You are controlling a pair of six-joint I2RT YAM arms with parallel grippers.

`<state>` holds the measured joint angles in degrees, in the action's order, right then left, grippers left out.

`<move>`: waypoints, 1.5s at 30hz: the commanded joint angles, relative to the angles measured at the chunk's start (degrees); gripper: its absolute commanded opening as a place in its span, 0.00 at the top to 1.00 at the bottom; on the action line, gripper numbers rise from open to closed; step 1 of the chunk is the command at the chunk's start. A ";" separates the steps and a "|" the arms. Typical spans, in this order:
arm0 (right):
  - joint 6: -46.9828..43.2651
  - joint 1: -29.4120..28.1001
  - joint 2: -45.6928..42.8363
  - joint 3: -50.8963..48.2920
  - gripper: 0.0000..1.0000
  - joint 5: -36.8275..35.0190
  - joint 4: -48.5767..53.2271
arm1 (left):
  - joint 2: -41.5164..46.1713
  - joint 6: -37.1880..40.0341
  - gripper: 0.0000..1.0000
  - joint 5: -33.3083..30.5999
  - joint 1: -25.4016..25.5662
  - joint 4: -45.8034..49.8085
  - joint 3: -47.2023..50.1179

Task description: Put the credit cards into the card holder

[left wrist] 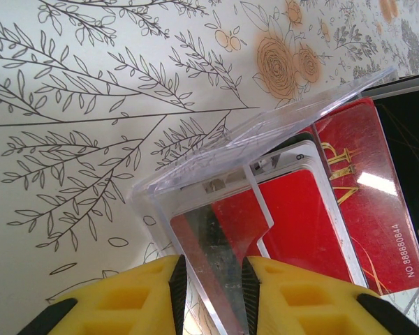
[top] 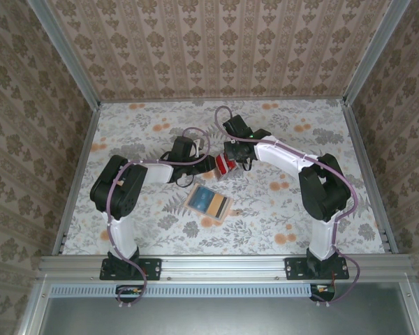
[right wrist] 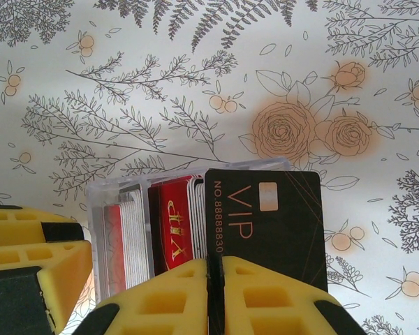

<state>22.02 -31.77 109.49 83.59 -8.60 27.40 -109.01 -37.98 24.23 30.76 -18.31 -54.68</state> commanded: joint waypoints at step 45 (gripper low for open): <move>2.78 0.04 -5.23 -7.32 0.67 12.37 -3.21 | 5.50 -1.41 0.68 1.99 -0.39 -0.73 0.71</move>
<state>25.28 -32.08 102.56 74.85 5.63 22.09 -107.50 -38.09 24.53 31.00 -18.70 -54.35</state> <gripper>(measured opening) 0.331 0.319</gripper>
